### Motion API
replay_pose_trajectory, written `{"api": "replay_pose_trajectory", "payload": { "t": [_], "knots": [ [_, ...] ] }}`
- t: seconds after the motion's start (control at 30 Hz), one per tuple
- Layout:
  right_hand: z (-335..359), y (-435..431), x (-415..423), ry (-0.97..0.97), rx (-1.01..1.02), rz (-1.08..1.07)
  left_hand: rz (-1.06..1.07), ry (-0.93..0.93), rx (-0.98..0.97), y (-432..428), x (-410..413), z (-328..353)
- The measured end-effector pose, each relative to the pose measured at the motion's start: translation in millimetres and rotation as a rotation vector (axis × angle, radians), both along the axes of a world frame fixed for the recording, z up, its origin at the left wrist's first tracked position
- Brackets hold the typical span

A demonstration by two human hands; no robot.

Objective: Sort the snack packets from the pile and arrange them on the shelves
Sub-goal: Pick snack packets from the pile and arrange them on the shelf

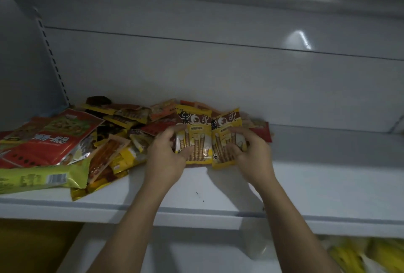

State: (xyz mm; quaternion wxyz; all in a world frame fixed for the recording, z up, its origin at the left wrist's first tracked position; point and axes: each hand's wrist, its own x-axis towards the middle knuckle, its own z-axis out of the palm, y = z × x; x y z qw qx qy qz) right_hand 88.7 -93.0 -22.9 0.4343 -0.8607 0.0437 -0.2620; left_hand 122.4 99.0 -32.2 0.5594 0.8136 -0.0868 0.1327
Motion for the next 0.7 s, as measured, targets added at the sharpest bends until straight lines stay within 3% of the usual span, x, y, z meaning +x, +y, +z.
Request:
{"api": "replay_pose_trajectory", "payload": {
  "t": [0.33, 0.7],
  "knots": [
    [5, -62, -53, -0.029, 0.197, -0.051, -0.129, -0.037, -0.095, -63, -28, 11],
    [13, -179, -155, -0.137, 0.288, -0.381, -0.426, -0.086, -0.169, -211, -84, 22]
  ]
}}
